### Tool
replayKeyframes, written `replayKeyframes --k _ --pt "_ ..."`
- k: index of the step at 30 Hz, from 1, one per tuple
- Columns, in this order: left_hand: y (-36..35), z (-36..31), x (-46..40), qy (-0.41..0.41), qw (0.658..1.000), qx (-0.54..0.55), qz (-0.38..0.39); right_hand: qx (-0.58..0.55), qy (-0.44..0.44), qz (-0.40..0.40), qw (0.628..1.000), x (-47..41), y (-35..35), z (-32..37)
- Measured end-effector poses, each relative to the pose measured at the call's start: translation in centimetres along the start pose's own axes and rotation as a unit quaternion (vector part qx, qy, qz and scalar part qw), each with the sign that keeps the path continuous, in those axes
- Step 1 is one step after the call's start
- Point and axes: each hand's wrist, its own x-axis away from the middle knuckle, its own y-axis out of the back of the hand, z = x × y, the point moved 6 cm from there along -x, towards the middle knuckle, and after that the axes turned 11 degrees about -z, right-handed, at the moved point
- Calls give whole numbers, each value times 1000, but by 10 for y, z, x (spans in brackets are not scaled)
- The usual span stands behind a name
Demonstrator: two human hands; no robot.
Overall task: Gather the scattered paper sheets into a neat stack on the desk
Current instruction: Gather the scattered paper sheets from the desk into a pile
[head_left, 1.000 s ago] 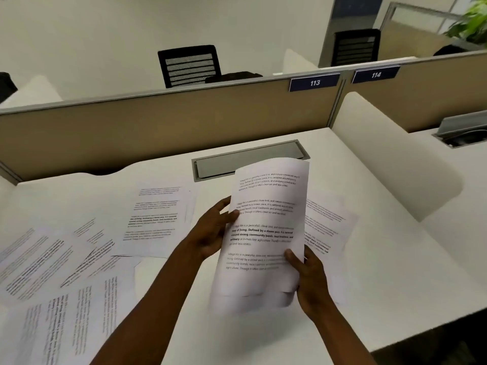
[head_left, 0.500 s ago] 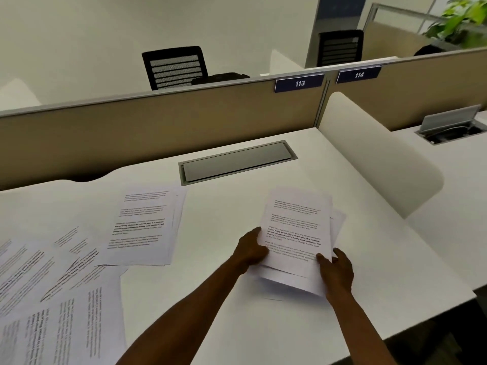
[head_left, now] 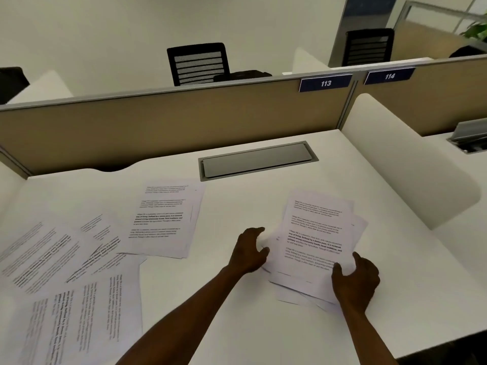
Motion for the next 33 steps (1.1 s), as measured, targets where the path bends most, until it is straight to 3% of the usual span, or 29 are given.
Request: replayKeyframes --k 4,6,9,13,18,22,25,29,33 --pt "55 61 -1 56 984 -93 -143 -37 64 29 997 24 -11 33" --pt "76 91 1 84 968 -166 -169 -61 101 66 991 45 -23 53" --pt "83 125 9 127 955 -239 -124 -101 128 138 977 79 -46 82" --pt "77 135 25 109 958 -246 -101 -126 139 264 946 121 -79 120" --pt "69 130 41 77 955 -278 -67 -97 69 420 900 153 -118 154" --pt "68 117 51 26 956 -288 -58 -81 16 435 897 157 -136 167" --pt "87 110 51 3 964 -218 -150 -79 -8 445 892 161 -147 170" --pt "127 142 36 114 950 -167 -240 -73 -17 453 889 164 -154 177" --pt "137 180 21 176 949 -202 -168 -96 -72 466 877 168 -166 187"
